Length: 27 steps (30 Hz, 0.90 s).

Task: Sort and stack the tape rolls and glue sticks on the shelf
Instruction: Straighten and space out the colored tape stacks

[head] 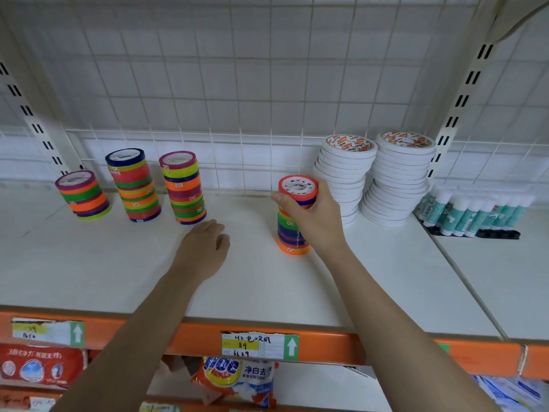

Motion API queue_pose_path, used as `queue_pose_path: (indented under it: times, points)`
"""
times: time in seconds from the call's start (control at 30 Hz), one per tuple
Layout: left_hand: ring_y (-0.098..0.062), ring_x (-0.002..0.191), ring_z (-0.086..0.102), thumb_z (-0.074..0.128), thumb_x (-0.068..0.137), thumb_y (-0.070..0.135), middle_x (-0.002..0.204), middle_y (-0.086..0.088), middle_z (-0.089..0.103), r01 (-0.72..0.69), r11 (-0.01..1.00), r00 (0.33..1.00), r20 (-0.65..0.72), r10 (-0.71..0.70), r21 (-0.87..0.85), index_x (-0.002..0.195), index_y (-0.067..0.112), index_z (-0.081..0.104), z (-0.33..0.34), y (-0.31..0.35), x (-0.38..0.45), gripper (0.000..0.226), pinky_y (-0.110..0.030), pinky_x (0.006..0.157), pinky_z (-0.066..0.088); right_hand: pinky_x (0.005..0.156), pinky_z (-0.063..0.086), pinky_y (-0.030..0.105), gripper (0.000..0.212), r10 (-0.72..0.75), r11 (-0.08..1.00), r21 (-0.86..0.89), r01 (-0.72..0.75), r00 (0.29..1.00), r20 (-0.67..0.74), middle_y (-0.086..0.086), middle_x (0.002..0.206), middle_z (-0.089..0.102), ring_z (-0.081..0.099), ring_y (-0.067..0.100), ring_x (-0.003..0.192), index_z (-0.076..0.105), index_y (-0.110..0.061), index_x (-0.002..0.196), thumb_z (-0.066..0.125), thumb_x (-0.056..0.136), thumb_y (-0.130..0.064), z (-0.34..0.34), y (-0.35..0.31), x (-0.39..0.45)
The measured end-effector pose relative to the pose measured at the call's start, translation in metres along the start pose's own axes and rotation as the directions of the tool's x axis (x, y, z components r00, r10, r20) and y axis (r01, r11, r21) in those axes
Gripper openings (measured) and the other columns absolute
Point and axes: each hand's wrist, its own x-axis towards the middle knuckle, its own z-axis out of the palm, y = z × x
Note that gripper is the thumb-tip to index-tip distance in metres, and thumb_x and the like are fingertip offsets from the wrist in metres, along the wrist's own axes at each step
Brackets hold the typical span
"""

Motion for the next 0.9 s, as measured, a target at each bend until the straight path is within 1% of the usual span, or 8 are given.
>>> queue_pose_path:
  times: [0.1, 0.27, 0.47, 0.53, 0.63, 0.7, 0.77, 0.9]
  points:
    - [-0.022, 0.129, 0.039, 0.039, 0.098, 0.02, 0.138, -0.01, 0.047, 0.0, 1.0, 1.0, 0.001, 0.0, -0.009, 0.132, 0.004, 0.048, -0.0001, -0.0001, -0.0004, 0.038, -0.026, 0.105, 0.028, 0.071, 0.046, 0.011, 0.055, -0.009, 1.0, 0.023, 0.01, 1.0, -0.03, -0.021, 0.099, 0.056, 0.057, 0.0, 0.091, 0.045, -0.03, 0.114, 0.079, 0.071, -0.035, 0.0017, 0.0014, -0.0018]
    - [-0.02, 0.135, 0.033, 0.038, 0.099, 0.023, 0.146, -0.009, 0.039, 0.013, 1.0, 1.0, 0.012, -0.013, -0.007, 0.137, 0.006, 0.044, 0.001, -0.0017, 0.0012, 0.042, -0.027, 0.11, 0.024, 0.079, 0.045, 0.014, 0.08, -0.002, 0.998, 0.057, 0.004, 0.999, -0.035, -0.012, 0.118, 0.052, 0.054, 0.007, 0.102, 0.035, -0.024, 0.135, 0.08, 0.069, -0.035, 0.0032, 0.0012, -0.0023]
    - [-0.02, 0.136, 0.032, 0.038, 0.099, 0.023, 0.146, -0.008, 0.038, 0.015, 1.0, 1.0, 0.005, -0.015, -0.005, 0.137, 0.006, 0.044, 0.0008, -0.0014, 0.0005, 0.042, -0.027, 0.11, 0.024, 0.091, 0.046, 0.026, 0.094, -0.006, 1.0, 0.025, 0.005, 0.999, 0.039, -0.008, 0.129, 0.047, 0.05, 0.013, 0.113, 0.027, -0.026, 0.14, 0.083, 0.065, -0.029, 0.0006, 0.0035, 0.002]
    - [-0.019, 0.137, 0.031, 0.038, 0.099, 0.023, 0.147, -0.008, 0.038, 0.017, 1.0, 1.0, 0.008, -0.017, -0.005, 0.137, 0.007, 0.044, 0.0013, -0.0018, 0.0009, 0.042, -0.027, 0.111, 0.023, 0.091, 0.047, 0.026, 0.094, -0.009, 1.0, 0.029, 0.007, 0.998, 0.069, -0.007, 0.13, 0.047, 0.05, 0.013, 0.114, 0.027, -0.027, 0.14, 0.084, 0.065, -0.027, -0.0009, 0.0051, 0.0024]
    - [-0.019, 0.136, 0.031, 0.038, 0.099, 0.023, 0.147, -0.008, 0.038, 0.02, 1.0, 1.0, 0.005, -0.02, -0.006, 0.137, 0.007, 0.044, 0.001, -0.0008, 0.0011, 0.042, -0.027, 0.11, 0.023, 0.079, 0.047, 0.015, 0.088, -0.015, 0.999, 0.037, 0.011, 0.994, 0.111, -0.01, 0.124, 0.049, 0.053, 0.01, 0.107, 0.03, -0.029, 0.136, 0.083, 0.066, -0.023, -0.0038, 0.0064, 0.0017]
    - [-0.02, 0.134, 0.034, 0.039, 0.099, 0.022, 0.145, -0.007, 0.04, 0.021, 1.0, 1.0, 0.002, -0.021, -0.009, 0.136, 0.006, 0.045, 0.0001, 0.0006, 0.0008, 0.041, -0.026, 0.109, 0.024, 0.074, 0.047, 0.012, 0.082, -0.014, 0.999, 0.052, 0.008, 0.993, 0.12, -0.013, 0.117, 0.052, 0.055, 0.007, 0.101, 0.032, -0.032, 0.13, 0.082, 0.067, -0.021, -0.0046, 0.0065, 0.0011]
    - [-0.02, 0.133, 0.035, 0.039, 0.099, 0.022, 0.144, -0.007, 0.042, 0.016, 1.0, 1.0, 0.001, -0.016, -0.007, 0.135, 0.005, 0.045, -0.0004, 0.0018, 0.0005, 0.04, -0.025, 0.108, 0.025, 0.074, 0.048, 0.013, 0.075, -0.018, 0.998, 0.059, 0.012, 0.994, 0.107, -0.013, 0.113, 0.053, 0.056, 0.007, 0.099, 0.034, -0.034, 0.124, 0.082, 0.068, -0.02, -0.0039, 0.0071, 0.001]
    - [-0.02, 0.135, 0.034, 0.039, 0.099, 0.023, 0.145, -0.007, 0.04, 0.02, 1.0, 1.0, 0.008, -0.02, -0.005, 0.136, 0.006, 0.045, -0.0002, 0.0005, 0.0001, 0.041, -0.026, 0.109, 0.025, 0.082, 0.051, 0.021, 0.07, -0.039, 0.998, 0.045, 0.036, 0.997, 0.071, -0.008, 0.117, 0.054, 0.056, 0.013, 0.105, 0.036, -0.032, 0.121, 0.082, 0.069, -0.02, -0.0009, 0.0094, 0.0001]
